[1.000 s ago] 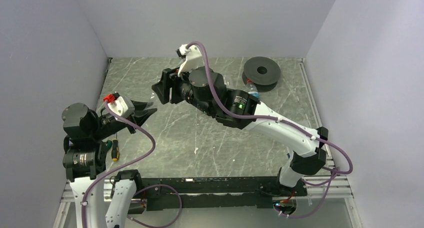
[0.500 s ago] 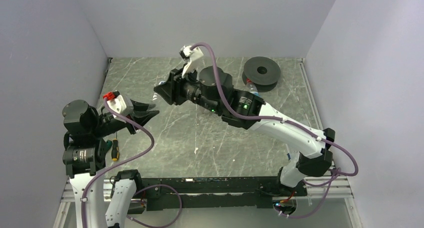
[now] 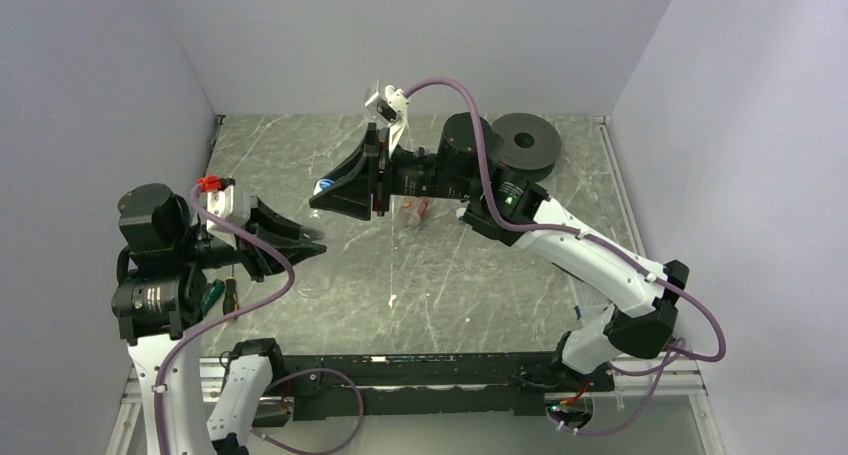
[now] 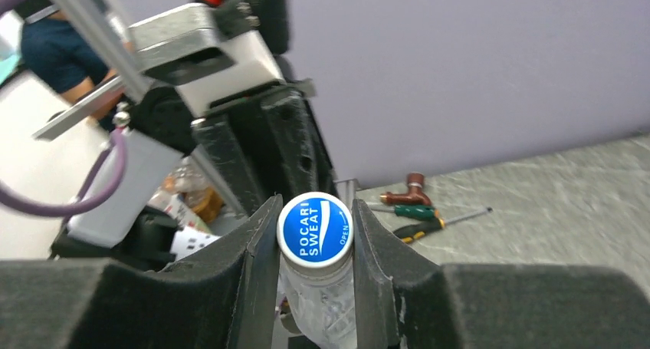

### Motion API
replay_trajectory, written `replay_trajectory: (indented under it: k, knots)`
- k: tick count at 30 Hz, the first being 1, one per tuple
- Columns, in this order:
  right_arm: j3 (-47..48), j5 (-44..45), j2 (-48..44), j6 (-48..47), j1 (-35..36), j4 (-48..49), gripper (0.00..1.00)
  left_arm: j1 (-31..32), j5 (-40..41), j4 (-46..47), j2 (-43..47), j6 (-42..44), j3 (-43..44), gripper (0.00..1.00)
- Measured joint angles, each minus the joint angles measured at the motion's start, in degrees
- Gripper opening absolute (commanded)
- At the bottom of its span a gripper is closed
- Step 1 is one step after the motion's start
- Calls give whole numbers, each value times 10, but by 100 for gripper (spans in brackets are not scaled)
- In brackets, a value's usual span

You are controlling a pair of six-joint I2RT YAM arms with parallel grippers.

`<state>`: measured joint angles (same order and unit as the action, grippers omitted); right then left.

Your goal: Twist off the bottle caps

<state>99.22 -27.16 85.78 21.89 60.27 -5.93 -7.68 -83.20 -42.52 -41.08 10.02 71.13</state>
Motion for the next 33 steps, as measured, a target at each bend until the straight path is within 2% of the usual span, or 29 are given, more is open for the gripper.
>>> replay_trajectory:
  k: [2, 3, 4, 6, 7, 9, 12, 16, 20, 22, 28, 31, 33]
  knots:
    - [0, -38, 3, 3, 0, 21, 4, 0, -15, -44, -11, 27, 17, 0]
    - [0, -54, 3, 5, 0, 30, 16, 0, -23, -71, -19, 45, 27, 0]
    - [0, -64, 3, 3, 0, 35, 34, 2, -33, -95, -28, 65, 37, 0]
    - [0, -68, 2, 2, 0, 37, 60, 3, -41, -132, -40, 97, 50, 0]
    - [0, -62, 2, -1, 0, 34, 77, 3, -43, -149, -45, 115, 55, 0]
    - [2, -35, 1, -6, 4, 23, 98, 4, -40, -169, -50, 135, 56, 0]
    - [13, 47, -1, -24, 16, -12, 100, 5, -19, -150, -42, 138, 44, 0]
    - [43, 206, -2, -43, 48, -73, 100, 5, 56, -56, 16, 96, -25, 0]
    - [142, 359, 27, -51, 95, -150, 99, 6, 127, 11, 63, 73, -57, 0]
    - [183, 407, 45, -52, 111, -168, 98, 6, 151, 33, 65, 71, -56, 0]
    - [231, 488, 87, -39, 126, -219, 95, 6, 192, 52, 53, 66, -56, 0]
    - [214, 494, 96, -26, 126, -228, 92, 6, 201, 57, 52, 60, -56, 0]
    - [179, 489, 89, -20, 126, -222, 84, 6, 202, 61, 52, 54, -56, 0]
